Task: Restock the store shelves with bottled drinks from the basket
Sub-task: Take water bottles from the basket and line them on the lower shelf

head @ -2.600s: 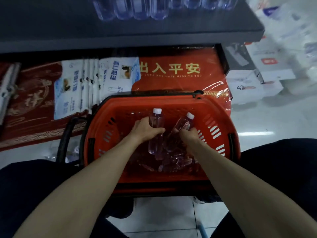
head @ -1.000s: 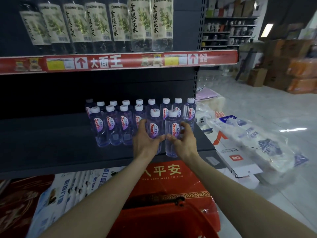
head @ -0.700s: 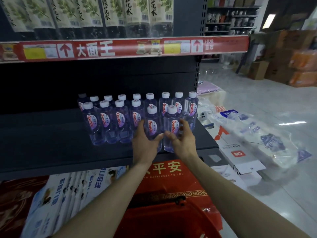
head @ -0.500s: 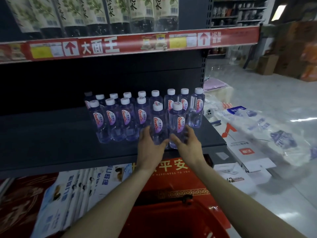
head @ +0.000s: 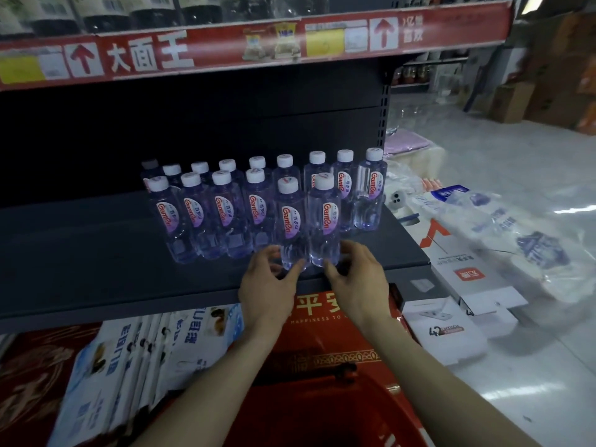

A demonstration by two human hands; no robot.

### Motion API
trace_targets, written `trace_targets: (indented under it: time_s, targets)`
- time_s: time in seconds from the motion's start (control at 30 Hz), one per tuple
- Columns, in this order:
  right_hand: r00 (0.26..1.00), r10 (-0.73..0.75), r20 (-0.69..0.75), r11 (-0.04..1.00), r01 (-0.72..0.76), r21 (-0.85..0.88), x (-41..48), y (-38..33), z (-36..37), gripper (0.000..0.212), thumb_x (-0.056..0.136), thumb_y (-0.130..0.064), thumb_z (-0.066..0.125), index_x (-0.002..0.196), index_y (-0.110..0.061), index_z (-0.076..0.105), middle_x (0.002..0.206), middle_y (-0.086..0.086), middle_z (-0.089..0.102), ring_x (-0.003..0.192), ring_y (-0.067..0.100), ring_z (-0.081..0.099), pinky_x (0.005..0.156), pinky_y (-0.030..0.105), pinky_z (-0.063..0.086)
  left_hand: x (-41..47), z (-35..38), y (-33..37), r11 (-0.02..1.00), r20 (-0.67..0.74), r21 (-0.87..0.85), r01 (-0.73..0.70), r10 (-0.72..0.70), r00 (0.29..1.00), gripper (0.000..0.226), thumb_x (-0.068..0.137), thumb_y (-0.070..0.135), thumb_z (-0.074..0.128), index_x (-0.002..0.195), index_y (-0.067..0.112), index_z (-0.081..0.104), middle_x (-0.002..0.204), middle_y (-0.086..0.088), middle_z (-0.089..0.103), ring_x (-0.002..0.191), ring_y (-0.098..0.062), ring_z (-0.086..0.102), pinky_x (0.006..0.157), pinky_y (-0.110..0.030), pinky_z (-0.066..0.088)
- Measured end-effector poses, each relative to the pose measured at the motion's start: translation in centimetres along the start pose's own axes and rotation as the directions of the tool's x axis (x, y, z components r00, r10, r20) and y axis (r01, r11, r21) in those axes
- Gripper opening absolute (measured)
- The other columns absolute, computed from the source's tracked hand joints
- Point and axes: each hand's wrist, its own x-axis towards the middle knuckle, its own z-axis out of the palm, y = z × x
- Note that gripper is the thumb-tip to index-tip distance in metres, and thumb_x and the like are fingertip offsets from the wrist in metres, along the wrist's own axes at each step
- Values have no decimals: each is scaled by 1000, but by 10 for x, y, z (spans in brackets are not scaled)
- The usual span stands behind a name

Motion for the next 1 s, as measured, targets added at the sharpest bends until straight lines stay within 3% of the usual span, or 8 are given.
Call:
trace_targets:
  time_s: [0.3, 0.4, 0.7, 1.0]
  targets:
    - [997, 43, -65, 970, -57, -238, 20, -6, 11, 43, 91, -66, 56, 125, -40, 54, 106, -17, 70, 103, 12, 65, 72, 37, 53, 19, 23, 5, 984, -176, 158, 81, -53, 983, 51, 84, 73, 64, 121, 37, 64, 118, 19, 71, 109, -11, 68, 91, -42, 52]
    - [995, 59, -86, 957, -81, -280, 24, -6, 15, 41, 91, -69, 55, 119, -39, 58, 101, -17, 71, 99, 14, 67, 72, 36, 53, 26, 30, 8, 976, -183, 192, 104, -69, 981, 52, 86, 72, 62, 122, 35, 65, 120, 16, 72, 111, -15, 67, 89, -41, 47]
    - [996, 72, -51, 933, -85, -350, 31, -11, 15, 38, 94, -64, 52, 114, -33, 61, 104, -10, 69, 97, 23, 68, 74, 40, 53, 28, 33, 8, 952, -137, 288, 106, -69, 988, 41, 91, 72, 56, 107, 36, 68, 99, 14, 75, 96, -17, 69, 71, -32, 35]
    - [999, 33, -34, 914, -44, -404, 34, -12, 15, 30, 98, -54, 54, 116, -31, 62, 106, -8, 67, 98, 26, 67, 69, 38, 45, 31, 33, 7, 950, -139, 288, 123, -85, 987, 39, 92, 69, 55, 110, 36, 66, 100, 8, 75, 98, -22, 68, 73, -34, 34]
